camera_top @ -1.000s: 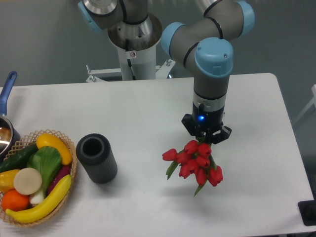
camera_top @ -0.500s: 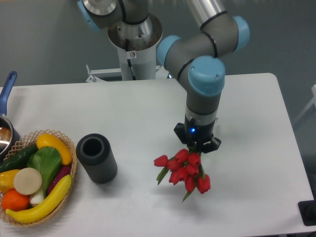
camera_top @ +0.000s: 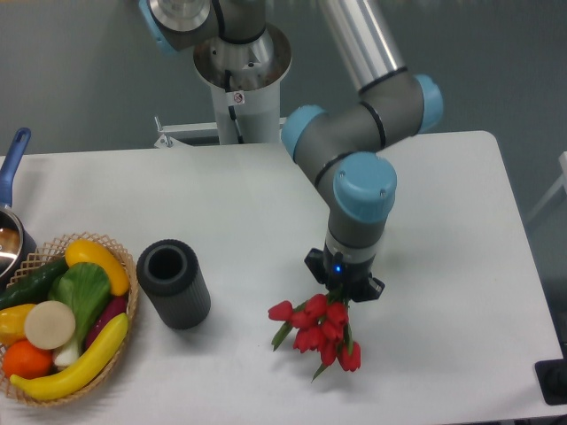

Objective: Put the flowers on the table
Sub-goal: 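Lower the red tulip bunch held in the gripper toward the table, then open the gripper to release the tulips onto the table, then raise the open gripper up away from the tulips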

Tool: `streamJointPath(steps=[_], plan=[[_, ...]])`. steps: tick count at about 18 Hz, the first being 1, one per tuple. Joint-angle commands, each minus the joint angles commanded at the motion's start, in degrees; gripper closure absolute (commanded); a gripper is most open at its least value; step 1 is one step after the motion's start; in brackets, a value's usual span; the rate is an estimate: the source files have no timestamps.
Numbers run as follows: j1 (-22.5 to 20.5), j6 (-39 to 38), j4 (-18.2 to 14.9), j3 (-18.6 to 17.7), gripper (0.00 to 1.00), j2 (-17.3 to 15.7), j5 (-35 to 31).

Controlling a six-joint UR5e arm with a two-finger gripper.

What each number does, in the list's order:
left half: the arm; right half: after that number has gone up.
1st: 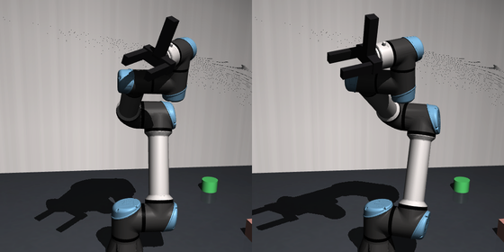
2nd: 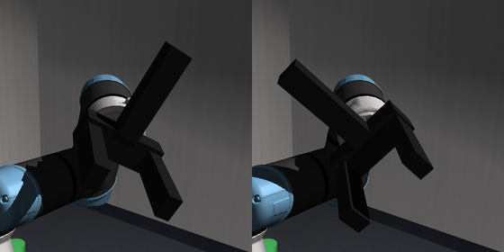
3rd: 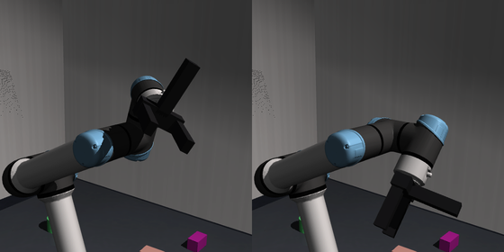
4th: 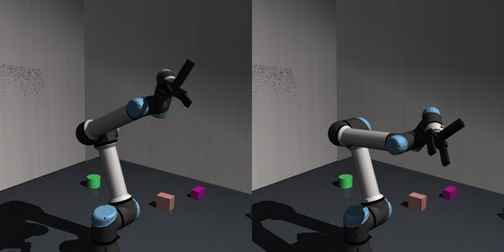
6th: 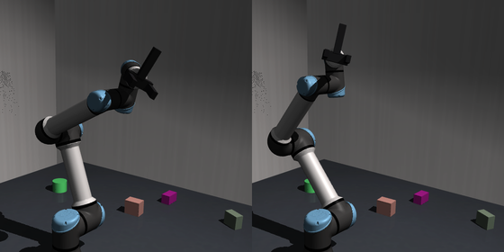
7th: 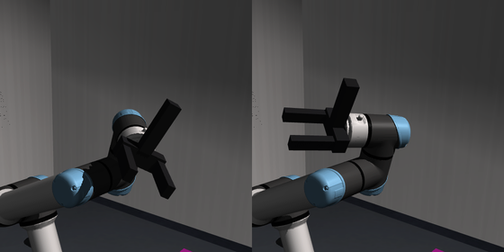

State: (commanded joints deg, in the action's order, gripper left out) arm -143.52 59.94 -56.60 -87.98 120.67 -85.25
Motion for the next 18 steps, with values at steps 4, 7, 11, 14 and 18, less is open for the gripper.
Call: streamJointPath(steps=[4,7,11,14,18], plan=[[-1.75,0.09,0.26,-0.09,0.0,-0.26,-0.09],[-3.25,0.26,3.06,-0.08,0.0,-0.7,-0.09],[-5.61,1.14,4.75,0.18,0.0,-1.31,0.0],[-7.12,7.26,4.57,-0.26,0.0,-3.51,0.44],[-7.91,14.68,3.87,-0.61,0.0,-4.74,0.26]])
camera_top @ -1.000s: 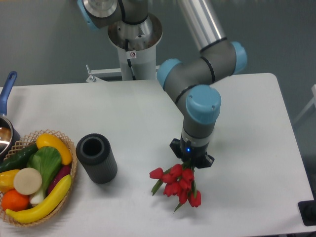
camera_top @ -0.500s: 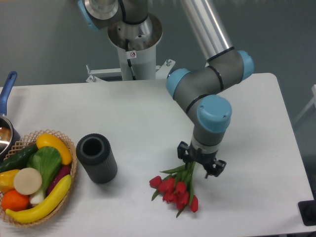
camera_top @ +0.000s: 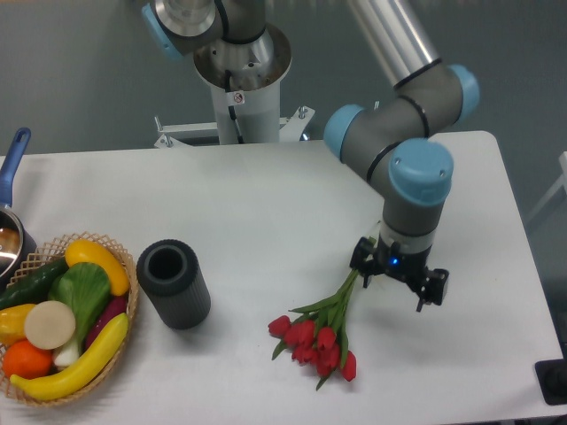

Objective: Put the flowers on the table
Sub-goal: 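Raise the open gripper up away from the tulips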

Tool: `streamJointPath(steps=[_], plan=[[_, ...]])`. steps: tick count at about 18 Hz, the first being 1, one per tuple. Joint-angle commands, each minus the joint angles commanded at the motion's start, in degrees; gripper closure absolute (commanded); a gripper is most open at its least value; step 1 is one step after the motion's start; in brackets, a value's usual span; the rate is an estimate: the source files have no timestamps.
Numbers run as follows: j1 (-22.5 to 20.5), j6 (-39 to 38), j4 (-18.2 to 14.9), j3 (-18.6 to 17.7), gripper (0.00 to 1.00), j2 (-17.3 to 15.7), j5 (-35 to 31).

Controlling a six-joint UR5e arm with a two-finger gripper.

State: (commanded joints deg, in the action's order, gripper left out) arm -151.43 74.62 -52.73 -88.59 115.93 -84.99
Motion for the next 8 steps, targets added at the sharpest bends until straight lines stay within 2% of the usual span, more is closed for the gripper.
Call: streamJointPath(steps=[4,8], plan=[[-1.67,0.26,-0.09,0.09,0.0,-1.31,-0.26],[-1.58,4.75,-0.27,-0.17,0.0,-1.49,-0.53]])
